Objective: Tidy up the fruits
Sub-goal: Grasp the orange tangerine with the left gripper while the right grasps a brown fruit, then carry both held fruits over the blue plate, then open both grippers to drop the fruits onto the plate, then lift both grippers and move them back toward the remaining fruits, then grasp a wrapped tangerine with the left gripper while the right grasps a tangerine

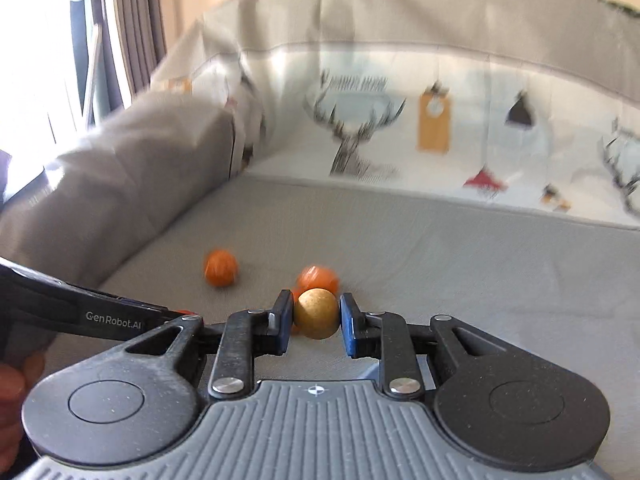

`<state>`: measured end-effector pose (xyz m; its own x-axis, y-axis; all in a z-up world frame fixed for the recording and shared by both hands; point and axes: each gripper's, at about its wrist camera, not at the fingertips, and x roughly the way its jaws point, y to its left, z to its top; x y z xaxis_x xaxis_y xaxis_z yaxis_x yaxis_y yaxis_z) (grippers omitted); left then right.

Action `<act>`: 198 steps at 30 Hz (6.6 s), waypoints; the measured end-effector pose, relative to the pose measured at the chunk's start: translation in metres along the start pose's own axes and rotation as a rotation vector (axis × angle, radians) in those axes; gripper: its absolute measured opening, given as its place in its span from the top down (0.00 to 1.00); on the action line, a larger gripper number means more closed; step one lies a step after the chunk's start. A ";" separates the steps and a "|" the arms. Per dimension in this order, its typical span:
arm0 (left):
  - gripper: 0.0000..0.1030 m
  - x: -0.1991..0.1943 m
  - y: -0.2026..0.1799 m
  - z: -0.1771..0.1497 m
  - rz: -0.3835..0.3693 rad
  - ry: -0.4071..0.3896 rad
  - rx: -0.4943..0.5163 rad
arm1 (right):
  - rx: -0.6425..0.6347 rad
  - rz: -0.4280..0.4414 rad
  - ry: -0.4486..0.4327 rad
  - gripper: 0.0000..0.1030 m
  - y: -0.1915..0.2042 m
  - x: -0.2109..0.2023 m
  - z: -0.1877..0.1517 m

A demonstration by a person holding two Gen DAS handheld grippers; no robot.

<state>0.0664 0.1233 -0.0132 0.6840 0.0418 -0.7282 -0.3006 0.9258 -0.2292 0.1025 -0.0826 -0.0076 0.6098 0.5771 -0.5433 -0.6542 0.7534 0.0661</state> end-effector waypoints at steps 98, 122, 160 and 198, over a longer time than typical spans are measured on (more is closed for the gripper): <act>0.66 0.012 -0.148 -0.082 -0.132 -0.096 0.375 | 0.192 -0.217 0.083 0.51 -0.072 -0.054 -0.069; 0.69 0.009 -0.146 -0.081 -0.110 -0.124 0.361 | 0.190 -0.219 0.082 0.51 -0.070 -0.054 -0.069; 0.90 -0.048 -0.101 -0.023 -0.037 -0.386 0.386 | 0.197 -0.146 0.040 0.77 -0.056 -0.048 -0.058; 0.72 0.050 0.032 0.011 0.017 -0.079 -0.278 | 0.402 0.133 0.147 0.57 -0.019 0.080 -0.005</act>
<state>0.0985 0.1587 -0.0496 0.7234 0.0960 -0.6837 -0.4761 0.7865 -0.3934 0.1616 -0.0522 -0.0567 0.4429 0.6481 -0.6194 -0.4793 0.7551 0.4474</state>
